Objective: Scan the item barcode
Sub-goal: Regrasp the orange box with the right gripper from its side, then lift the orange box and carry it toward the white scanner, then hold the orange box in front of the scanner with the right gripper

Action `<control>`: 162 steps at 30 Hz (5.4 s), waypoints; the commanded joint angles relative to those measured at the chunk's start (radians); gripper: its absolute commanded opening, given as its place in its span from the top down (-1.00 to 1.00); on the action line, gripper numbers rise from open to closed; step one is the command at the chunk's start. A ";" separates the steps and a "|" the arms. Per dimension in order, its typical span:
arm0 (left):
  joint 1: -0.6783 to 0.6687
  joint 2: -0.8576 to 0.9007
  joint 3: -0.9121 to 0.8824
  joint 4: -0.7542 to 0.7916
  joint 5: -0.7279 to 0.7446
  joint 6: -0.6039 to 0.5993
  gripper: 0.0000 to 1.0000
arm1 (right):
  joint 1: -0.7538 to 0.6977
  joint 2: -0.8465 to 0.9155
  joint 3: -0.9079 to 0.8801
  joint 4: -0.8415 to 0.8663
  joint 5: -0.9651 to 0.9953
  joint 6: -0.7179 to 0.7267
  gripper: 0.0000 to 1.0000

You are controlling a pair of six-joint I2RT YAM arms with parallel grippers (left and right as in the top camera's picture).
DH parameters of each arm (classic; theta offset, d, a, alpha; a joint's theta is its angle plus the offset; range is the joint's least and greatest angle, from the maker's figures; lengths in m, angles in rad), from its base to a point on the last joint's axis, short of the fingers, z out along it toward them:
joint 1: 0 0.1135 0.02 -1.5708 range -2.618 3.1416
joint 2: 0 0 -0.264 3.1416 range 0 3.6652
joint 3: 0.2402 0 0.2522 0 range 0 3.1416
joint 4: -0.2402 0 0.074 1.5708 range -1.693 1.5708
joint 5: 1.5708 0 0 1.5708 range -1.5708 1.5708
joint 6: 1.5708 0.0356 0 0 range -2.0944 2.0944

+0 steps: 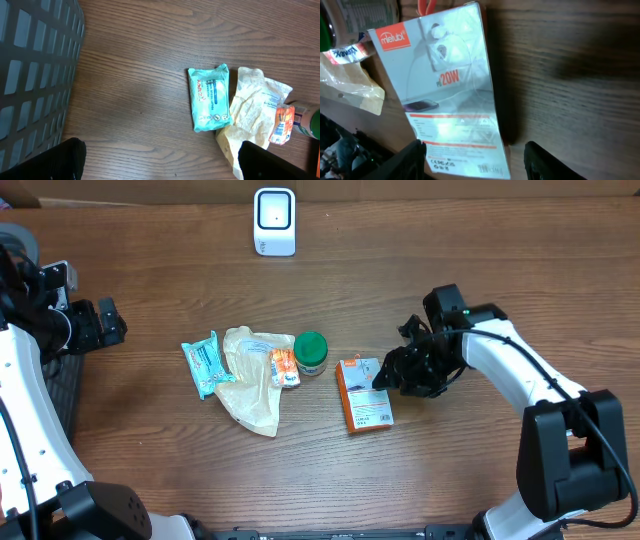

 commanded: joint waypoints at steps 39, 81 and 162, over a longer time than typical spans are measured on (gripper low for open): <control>-0.007 -0.005 -0.001 0.002 0.011 0.026 -0.99 | 0.094 0.167 -0.085 0.226 -0.022 0.014 0.80; -0.007 -0.005 -0.001 0.002 0.011 0.026 -0.99 | 0.183 -0.423 0.289 0.524 0.112 0.461 0.92; -0.008 -0.005 -0.001 0.002 0.011 0.026 -0.99 | 0.288 0.912 1.059 1.497 0.433 -0.868 0.92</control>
